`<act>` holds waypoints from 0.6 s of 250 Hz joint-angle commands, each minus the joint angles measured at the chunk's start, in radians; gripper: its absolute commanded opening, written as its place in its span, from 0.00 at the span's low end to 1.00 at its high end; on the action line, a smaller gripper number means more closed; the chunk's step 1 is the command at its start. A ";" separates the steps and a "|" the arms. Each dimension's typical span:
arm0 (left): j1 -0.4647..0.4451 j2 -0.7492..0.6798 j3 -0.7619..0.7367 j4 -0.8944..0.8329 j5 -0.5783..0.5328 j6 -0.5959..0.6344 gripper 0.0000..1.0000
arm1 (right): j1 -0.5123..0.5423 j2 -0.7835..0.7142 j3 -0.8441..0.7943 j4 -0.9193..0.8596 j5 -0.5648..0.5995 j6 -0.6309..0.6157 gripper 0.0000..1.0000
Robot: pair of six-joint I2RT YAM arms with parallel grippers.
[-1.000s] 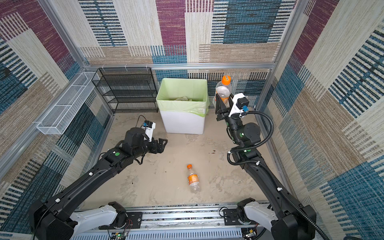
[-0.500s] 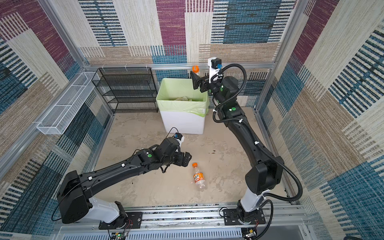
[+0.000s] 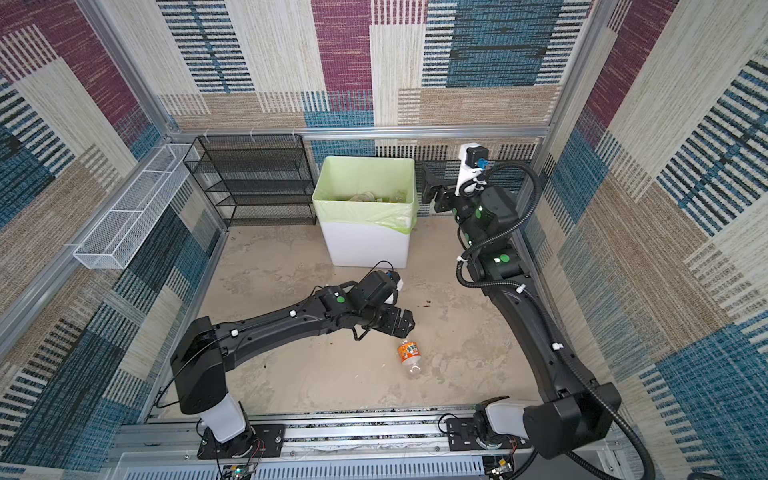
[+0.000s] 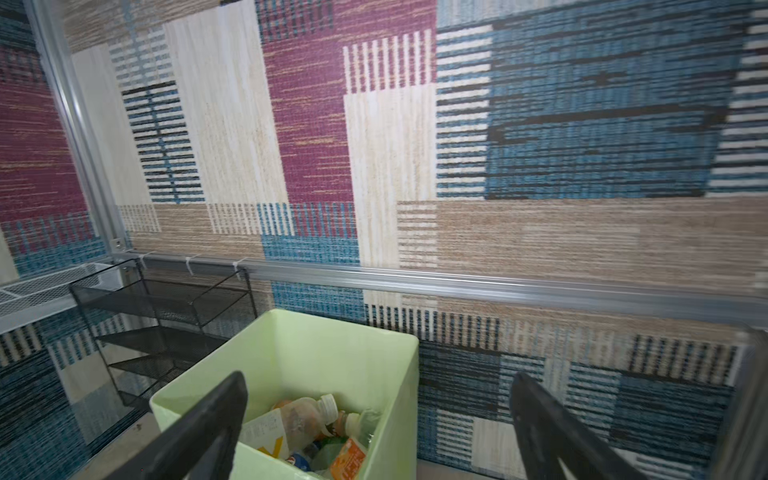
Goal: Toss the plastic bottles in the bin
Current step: 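Grasp the last orange-capped bottle with the left gripper while the right arm withdraws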
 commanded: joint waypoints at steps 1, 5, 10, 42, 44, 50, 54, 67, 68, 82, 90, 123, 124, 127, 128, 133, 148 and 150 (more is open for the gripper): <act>-0.010 0.074 0.075 -0.141 0.081 0.008 0.98 | -0.057 -0.087 -0.096 -0.008 0.068 0.059 0.99; -0.013 0.083 0.082 -0.149 0.087 0.008 0.97 | -0.070 -0.102 -0.112 -0.013 0.068 0.065 0.99; -0.017 0.095 0.089 -0.157 0.095 0.006 0.97 | -0.085 -0.118 -0.132 -0.019 0.069 0.073 0.99; -0.040 0.148 0.113 -0.177 0.155 -0.015 0.97 | -0.173 -0.203 -0.243 -0.039 0.052 0.119 0.99; -0.042 0.151 0.116 -0.178 0.159 -0.017 0.98 | -0.177 -0.207 -0.249 -0.039 0.050 0.120 0.99; -0.050 0.159 0.125 -0.186 0.165 -0.017 0.98 | -0.188 -0.217 -0.265 -0.036 0.045 0.128 0.99; -0.055 0.165 0.132 -0.194 0.166 -0.015 0.98 | -0.194 -0.222 -0.276 -0.032 0.043 0.134 0.99; -0.070 0.187 0.154 -0.224 0.171 -0.003 0.98 | -0.207 -0.236 -0.305 -0.015 0.034 0.151 0.99; -0.071 0.189 0.155 -0.226 0.171 -0.003 0.98 | -0.207 -0.236 -0.307 -0.014 0.032 0.152 0.98; -0.075 0.219 0.163 -0.242 0.196 0.004 0.98 | -0.214 -0.241 -0.335 0.012 0.016 0.171 0.99; -0.076 0.238 0.163 -0.244 0.211 0.007 0.97 | -0.215 -0.240 -0.351 0.027 0.007 0.183 0.99; -0.074 0.297 0.185 -0.249 0.214 0.020 0.94 | -0.218 -0.229 -0.386 0.061 -0.020 0.206 0.99; -0.073 0.298 0.185 -0.248 0.214 0.020 0.94 | -0.218 -0.229 -0.386 0.061 -0.020 0.206 0.98; -0.072 0.302 0.186 -0.246 0.212 0.020 0.94 | -0.219 -0.229 -0.387 0.062 -0.020 0.206 0.99; -0.072 0.303 0.187 -0.245 0.211 0.020 0.94 | -0.220 -0.229 -0.388 0.062 -0.020 0.205 0.99; -0.067 0.310 0.188 -0.241 0.211 0.021 0.93 | -0.221 -0.229 -0.393 0.064 -0.021 0.206 0.99; -0.053 0.330 0.195 -0.232 0.209 0.020 0.92 | -0.224 -0.230 -0.400 0.066 -0.026 0.206 0.99; -0.051 0.332 0.196 -0.230 0.208 0.020 0.92 | -0.224 -0.230 -0.401 0.066 -0.028 0.206 0.99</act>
